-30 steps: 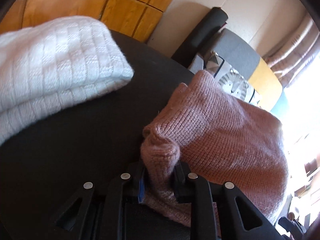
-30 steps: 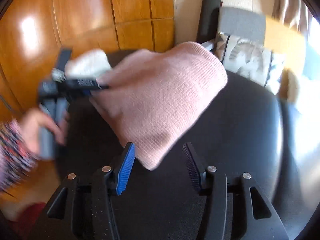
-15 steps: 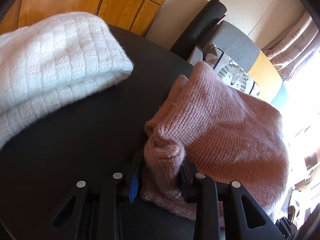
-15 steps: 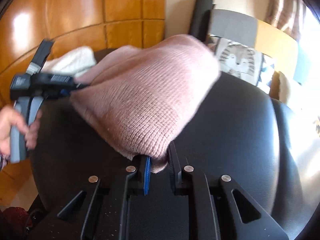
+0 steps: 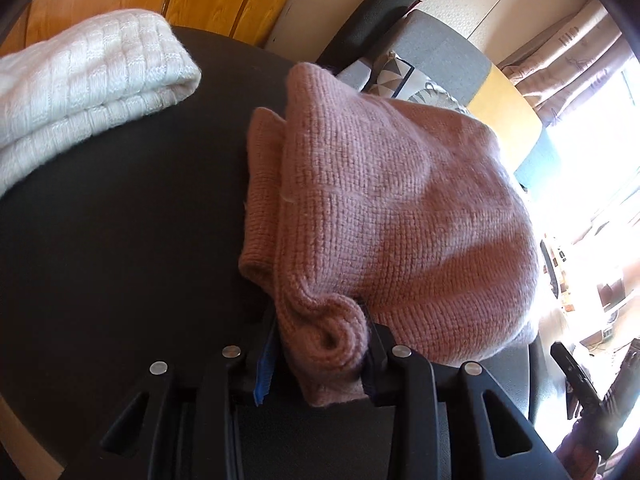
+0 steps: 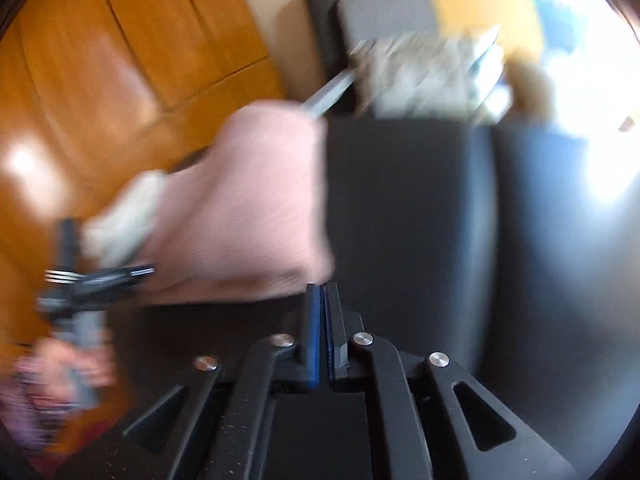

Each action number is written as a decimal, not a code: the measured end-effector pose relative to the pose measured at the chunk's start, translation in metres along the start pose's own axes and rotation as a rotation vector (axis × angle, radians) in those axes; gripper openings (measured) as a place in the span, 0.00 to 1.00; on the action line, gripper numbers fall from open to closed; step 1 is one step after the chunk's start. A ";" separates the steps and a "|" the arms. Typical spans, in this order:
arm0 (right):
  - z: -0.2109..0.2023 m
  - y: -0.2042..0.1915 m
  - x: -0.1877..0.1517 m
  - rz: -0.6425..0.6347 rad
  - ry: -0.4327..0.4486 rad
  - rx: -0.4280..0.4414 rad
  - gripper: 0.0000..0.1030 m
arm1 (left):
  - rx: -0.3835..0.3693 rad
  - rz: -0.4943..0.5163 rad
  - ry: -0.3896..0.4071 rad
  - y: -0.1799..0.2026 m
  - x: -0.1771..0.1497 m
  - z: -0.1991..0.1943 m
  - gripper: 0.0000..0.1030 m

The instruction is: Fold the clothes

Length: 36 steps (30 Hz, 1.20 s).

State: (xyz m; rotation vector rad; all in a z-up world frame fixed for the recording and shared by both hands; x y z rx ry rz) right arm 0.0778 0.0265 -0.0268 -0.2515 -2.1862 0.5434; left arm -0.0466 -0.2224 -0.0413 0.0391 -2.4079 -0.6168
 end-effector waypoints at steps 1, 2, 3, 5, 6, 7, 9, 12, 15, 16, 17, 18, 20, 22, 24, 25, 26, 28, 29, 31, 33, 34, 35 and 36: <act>0.003 0.000 -0.002 0.053 -0.029 0.084 0.12 | -0.002 -0.014 0.006 0.000 0.000 0.001 0.34; 0.008 -0.002 -0.004 0.093 -0.040 0.128 0.13 | -0.007 -0.032 0.010 -0.002 0.001 0.002 0.34; 0.012 -0.003 -0.005 0.134 -0.050 0.172 0.13 | -0.015 -0.050 0.013 -0.003 0.001 0.002 0.34; 0.026 -0.003 -0.005 0.202 -0.072 0.223 0.13 | -0.030 -0.086 0.018 -0.006 0.001 0.002 0.34; 0.035 0.000 -0.002 0.230 -0.078 0.237 0.13 | -0.037 -0.104 0.021 -0.008 0.001 0.002 0.34; 0.040 0.003 0.000 0.260 -0.075 0.244 0.13 | -0.045 -0.122 0.023 -0.009 0.001 0.002 0.34; 0.047 0.010 0.002 0.330 -0.061 0.266 0.25 | -0.066 -0.159 0.020 -0.016 -0.002 -0.002 0.34; 0.053 0.020 0.000 0.445 -0.029 0.307 0.50 | -0.104 -0.222 0.014 -0.024 -0.002 -0.004 0.34; 0.058 0.031 -0.001 0.561 0.004 0.348 0.52 | -0.120 -0.245 0.015 -0.027 -0.003 -0.005 0.34; 0.059 0.035 -0.001 0.599 0.015 0.362 0.48 | -0.118 -0.239 0.016 -0.026 -0.003 -0.005 0.34; 0.061 0.039 -0.002 0.634 0.023 0.372 0.18 | -0.116 -0.233 0.017 -0.025 -0.004 -0.005 0.34; 0.062 0.039 -0.002 0.647 0.016 0.364 0.12 | -0.111 -0.225 0.017 -0.024 -0.004 -0.005 0.34; 0.051 0.040 0.003 0.653 0.054 0.367 0.11 | -0.097 -0.203 0.013 -0.021 -0.004 -0.006 0.34; 0.032 0.032 0.012 0.592 0.101 0.369 0.11 | -0.090 -0.189 0.007 -0.019 -0.004 -0.007 0.34; 0.017 0.022 0.019 0.513 0.115 0.349 0.11 | -0.094 -0.188 0.001 -0.018 -0.005 -0.009 0.34; 0.013 0.022 0.020 0.489 0.109 0.328 0.11 | -0.106 -0.204 -0.002 -0.018 -0.007 -0.010 0.34; 0.015 0.023 0.016 0.477 0.092 0.288 0.11 | -0.119 -0.220 -0.004 -0.019 -0.008 -0.011 0.34; 0.019 0.030 0.009 0.470 0.050 0.208 0.11 | -0.143 -0.251 -0.008 -0.021 -0.011 -0.013 0.34; 0.023 0.035 0.005 0.472 0.025 0.169 0.11 | -0.156 -0.267 -0.010 -0.021 -0.013 -0.015 0.33; 0.028 0.034 -0.001 0.452 -0.005 0.130 0.11 | -0.181 -0.299 -0.015 -0.023 -0.016 -0.017 0.32; 0.029 0.034 -0.001 0.427 -0.006 0.119 0.11 | -0.206 -0.331 -0.019 -0.025 -0.019 -0.019 0.32; 0.029 0.033 0.001 0.411 -0.005 0.117 0.11 | -0.218 -0.347 -0.021 -0.025 -0.020 -0.020 0.32; 0.027 0.031 0.003 0.392 -0.002 0.110 0.11 | -0.231 -0.362 -0.023 -0.026 -0.022 -0.022 0.32; 0.029 0.027 0.005 0.378 -0.003 0.109 0.11 | -0.236 -0.365 -0.024 -0.026 -0.023 -0.022 0.32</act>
Point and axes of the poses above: each gripper's, at about its wrist camera, not at the fingertips, and z roughly the way its jaws point, y to its right, x to its top, the point moved 3 cm from there along z, roughly the way its jaws point, and after that the axes turned 7 degrees about y, right-handed, at the moved point
